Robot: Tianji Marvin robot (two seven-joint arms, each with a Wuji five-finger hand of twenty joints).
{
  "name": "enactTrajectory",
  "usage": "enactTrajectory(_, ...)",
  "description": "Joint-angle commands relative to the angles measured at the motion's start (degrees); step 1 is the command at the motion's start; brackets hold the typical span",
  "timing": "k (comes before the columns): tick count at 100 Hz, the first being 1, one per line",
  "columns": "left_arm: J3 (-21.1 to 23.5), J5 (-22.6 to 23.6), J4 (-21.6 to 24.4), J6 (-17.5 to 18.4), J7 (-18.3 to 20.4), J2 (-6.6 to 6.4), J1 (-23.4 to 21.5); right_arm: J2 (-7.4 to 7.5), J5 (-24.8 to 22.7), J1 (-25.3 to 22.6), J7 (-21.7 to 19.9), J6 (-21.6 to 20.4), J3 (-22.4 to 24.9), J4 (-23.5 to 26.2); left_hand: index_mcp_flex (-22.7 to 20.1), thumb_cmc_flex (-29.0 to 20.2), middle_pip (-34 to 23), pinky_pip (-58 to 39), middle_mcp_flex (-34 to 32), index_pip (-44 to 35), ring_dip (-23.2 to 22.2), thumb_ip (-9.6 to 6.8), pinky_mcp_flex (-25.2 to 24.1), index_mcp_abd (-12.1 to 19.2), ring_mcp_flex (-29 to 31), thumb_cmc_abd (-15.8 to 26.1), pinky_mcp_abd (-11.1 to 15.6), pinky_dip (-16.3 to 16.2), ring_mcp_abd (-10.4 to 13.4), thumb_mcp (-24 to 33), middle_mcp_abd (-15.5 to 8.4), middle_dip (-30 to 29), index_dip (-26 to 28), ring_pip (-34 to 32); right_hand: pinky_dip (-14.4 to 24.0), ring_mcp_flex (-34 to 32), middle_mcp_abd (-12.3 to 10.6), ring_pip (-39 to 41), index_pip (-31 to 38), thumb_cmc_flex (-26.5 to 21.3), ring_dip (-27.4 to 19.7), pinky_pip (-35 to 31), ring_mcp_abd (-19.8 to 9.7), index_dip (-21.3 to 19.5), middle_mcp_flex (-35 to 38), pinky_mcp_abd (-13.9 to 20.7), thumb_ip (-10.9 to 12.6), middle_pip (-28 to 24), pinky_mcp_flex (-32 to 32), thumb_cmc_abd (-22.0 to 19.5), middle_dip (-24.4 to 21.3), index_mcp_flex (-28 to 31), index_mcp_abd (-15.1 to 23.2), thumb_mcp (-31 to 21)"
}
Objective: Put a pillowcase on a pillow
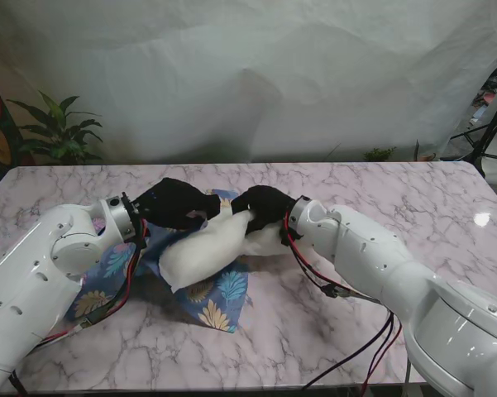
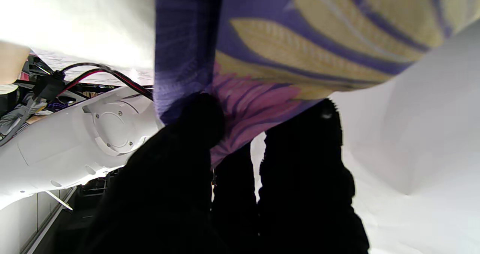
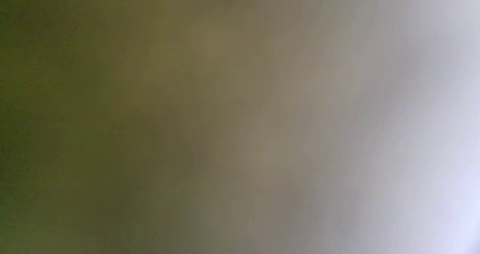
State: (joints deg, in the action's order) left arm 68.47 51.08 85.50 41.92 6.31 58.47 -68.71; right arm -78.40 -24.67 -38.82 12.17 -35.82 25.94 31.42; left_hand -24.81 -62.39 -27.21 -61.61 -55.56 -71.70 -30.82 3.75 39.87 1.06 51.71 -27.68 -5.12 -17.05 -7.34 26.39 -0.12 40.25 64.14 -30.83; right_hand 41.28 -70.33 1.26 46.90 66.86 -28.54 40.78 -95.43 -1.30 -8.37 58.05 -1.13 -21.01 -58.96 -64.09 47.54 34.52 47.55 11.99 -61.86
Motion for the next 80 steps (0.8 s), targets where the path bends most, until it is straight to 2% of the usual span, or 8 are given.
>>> enactTrajectory(1,-0.34,-0.21,0.30,0.24,1.61,0.38,0.23,0.60,-0.98,0.18,-0.39,1.43,0.08,1.31,-0.93,0.54,0.46,-0.41,-1.55,-1.19,0.64,1.00,-0.54,0.85,0.29,0.81,3.54,-1.15,-0.41,1.48,-0.76,0.40,0.71,0.02,0.90,-5.61,3.54,29.98,3.19,0.32,4.72,-6.69,-6.92,-0.61,4.00,22.37,3.27,-6.05,-4.14,-5.59,3.03,3.97,2.84,-6.49)
enactTrajectory(14,0.04,-0.45,0.48,-0.01,2.59,0.22,0.21,3.76,-3.92,-0.89,-1.49,3.85,0.92,4.95,-0.92,0.61,0.41,-0.46,-1.60,-1.23,0.72,1.05,-0.55,0.82,0.29,0.80,3.58,-1.18,-0.41,1.49,-0.77,0.46,0.66,-0.02,0.80,-5.64,2.40,31.92,3.70,1.43,5.18,-8.26,-7.68,-1.28,4.98,23.49,3.22,-6.71,-4.53,-6.90,4.63,3.88,4.25,-5.24)
enactTrajectory(26,0.27,-1.19,0.68,-0.71,4.12,0.04,0.20,6.88,-7.00,-2.86,-2.94,7.81,2.84,9.33,-0.89,0.58,0.45,-0.46,-1.54,-1.26,0.80,1.06,-0.67,0.85,0.23,0.85,3.46,-1.19,-0.47,1.52,-0.78,0.47,0.62,-0.04,1.30,-5.59,1.29,35.39,4.03,2.44,6.41,-10.95,-9.45,-1.68,6.99,26.28,2.98,-7.37,-5.20,-7.03,6.01,4.18,5.27,-3.68)
enactTrajectory(38,-0.68,-2.62,-0.16,-1.90,4.66,0.12,0.78,8.76,-8.68,-4.68,-4.49,11.46,4.79,12.29,-0.89,0.54,0.49,-0.48,-1.56,-1.28,0.86,1.06,-0.67,0.80,0.27,0.90,3.48,-1.21,-0.49,1.56,-0.69,0.47,0.58,-0.07,1.84,-5.61,0.52,37.40,4.20,3.08,7.28,-12.62,-10.32,-1.89,8.47,27.93,2.65,-7.74,-5.66,-6.78,6.72,4.69,5.52,-2.85)
enactTrajectory(53,-3.03,-5.92,-1.43,-3.77,5.00,0.51,1.79,9.69,-9.40,-5.79,-5.81,14.68,6.05,13.97,-0.99,0.60,0.47,-0.53,-1.67,-1.32,0.90,1.05,-0.67,0.81,0.31,0.71,3.44,-1.24,-0.51,1.60,-0.71,0.51,0.51,-0.10,2.44,-5.63,-0.24,39.23,4.29,3.67,8.16,-13.96,-11.31,-2.10,9.63,29.53,2.44,-8.12,-6.08,-6.81,7.32,5.06,5.69,-2.44)
enactTrajectory(80,-5.38,-10.13,-1.32,-4.14,5.86,0.77,1.61,9.11,-7.90,-5.62,-5.93,17.09,6.17,12.07,-1.22,0.60,0.40,-0.60,-1.84,-1.38,0.88,1.04,-0.68,0.88,0.47,0.58,3.40,-1.29,-0.48,1.78,-0.70,0.64,0.41,-0.29,2.91,-5.65,-0.93,40.37,4.33,4.60,8.73,-14.75,-12.03,-2.34,10.43,30.69,2.49,-8.60,-6.33,-8.23,7.97,5.01,5.54,-2.48)
